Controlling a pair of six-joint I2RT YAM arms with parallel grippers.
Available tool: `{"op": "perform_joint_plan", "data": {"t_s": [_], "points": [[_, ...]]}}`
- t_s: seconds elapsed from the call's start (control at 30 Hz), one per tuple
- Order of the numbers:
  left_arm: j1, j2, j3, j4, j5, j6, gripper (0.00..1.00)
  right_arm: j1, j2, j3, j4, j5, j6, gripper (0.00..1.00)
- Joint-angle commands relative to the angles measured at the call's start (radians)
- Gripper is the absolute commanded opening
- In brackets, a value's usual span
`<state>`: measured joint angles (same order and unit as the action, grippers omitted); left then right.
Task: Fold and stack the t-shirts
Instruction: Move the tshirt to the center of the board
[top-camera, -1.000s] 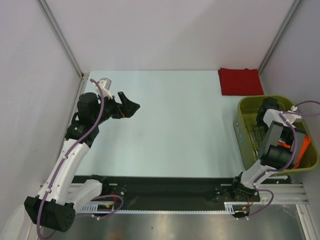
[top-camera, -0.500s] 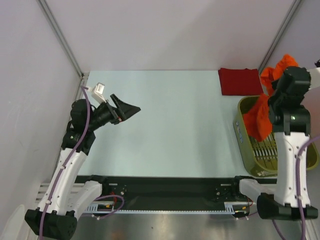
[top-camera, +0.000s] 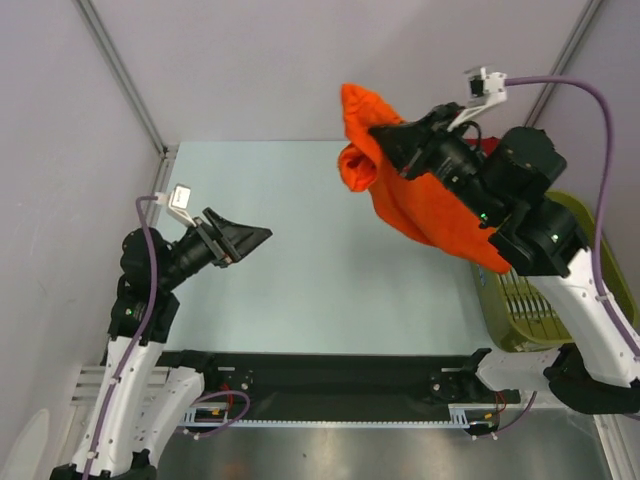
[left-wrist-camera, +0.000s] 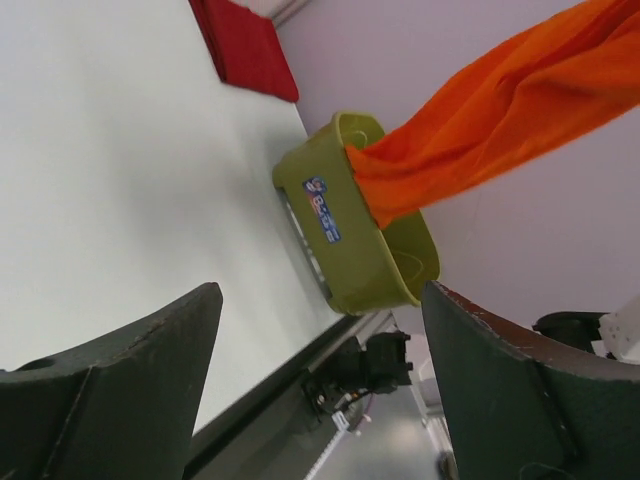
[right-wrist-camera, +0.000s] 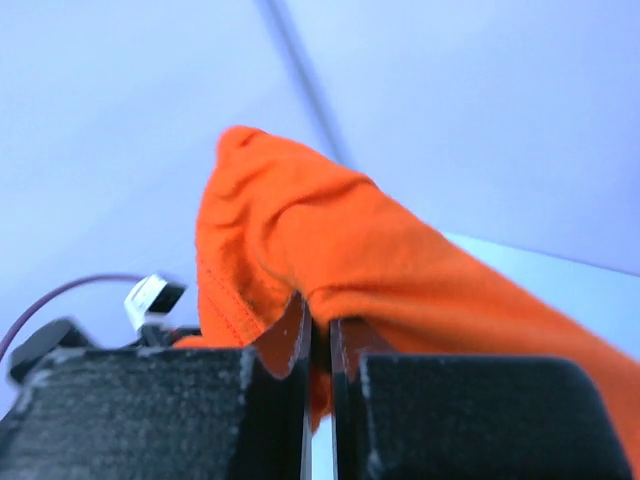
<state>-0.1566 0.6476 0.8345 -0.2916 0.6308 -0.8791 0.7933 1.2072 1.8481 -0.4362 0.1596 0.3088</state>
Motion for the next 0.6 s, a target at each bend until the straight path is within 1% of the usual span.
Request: {"op": "perform_joint_plan", "data": {"t_s": [0.0, 0.03, 0.07, 0.1, 0.13, 0.17, 0.2, 0.27, 0.3, 0.37, 0.43, 0.47, 0.5, 0.57], "points": [[0.012, -0.049, 0.095, -0.078, -0.104, 0.073, 0.86, 0.014, 0.052, -0.001, 0.08, -0.362, 0.093, 0.04], [0.014, -0.064, 0.107, -0.098, -0.132, 0.087, 0.86, 0.015, 0.092, 0.011, 0.085, -0.459, 0.157, 0.01], [0.014, -0.075, 0.136, -0.121, -0.185, 0.103, 0.86, 0.02, 0.118, 0.026, 0.105, -0.497, 0.183, 0.0], [0.014, -0.095, 0.153, -0.17, -0.215, 0.132, 0.86, 0.021, 0.138, 0.039, 0.128, -0.565, 0.206, 0.0], [0.014, -0.104, 0.169, -0.193, -0.244, 0.141, 0.86, 0.023, 0.175, 0.075, 0.158, -0.6, 0.248, 0.0], [0.014, -0.112, 0.201, -0.213, -0.308, 0.147, 0.86, 0.023, 0.195, 0.1, 0.2, -0.627, 0.265, 0.0], [0.014, -0.12, 0.218, -0.256, -0.334, 0.163, 0.86, 0.023, 0.213, 0.132, 0.221, -0.675, 0.285, 0.0], [0.014, -0.147, 0.258, -0.28, -0.382, 0.17, 0.86, 0.02, 0.278, 0.218, 0.273, -0.722, 0.358, 0.0], [0.014, -0.158, 0.268, -0.3, -0.425, 0.173, 0.86, 0.017, 0.299, 0.243, 0.321, -0.762, 0.387, 0.0], [0.014, -0.186, 0.285, -0.325, -0.459, 0.175, 0.86, 0.017, 0.334, 0.272, 0.39, -0.798, 0.467, 0.0], [0.014, -0.203, 0.291, -0.337, -0.491, 0.183, 0.86, 0.012, 0.325, 0.24, 0.389, -0.804, 0.481, 0.0], [0.014, -0.21, 0.299, -0.348, -0.496, 0.186, 0.86, 0.006, 0.286, 0.206, 0.357, -0.795, 0.48, 0.0], [0.014, -0.206, 0.307, -0.375, -0.508, 0.195, 0.86, -0.024, 0.258, 0.089, 0.341, -0.781, 0.487, 0.0], [0.014, -0.197, 0.328, -0.409, -0.507, 0.206, 0.86, -0.067, 0.181, -0.072, 0.333, -0.789, 0.515, 0.0]]}}
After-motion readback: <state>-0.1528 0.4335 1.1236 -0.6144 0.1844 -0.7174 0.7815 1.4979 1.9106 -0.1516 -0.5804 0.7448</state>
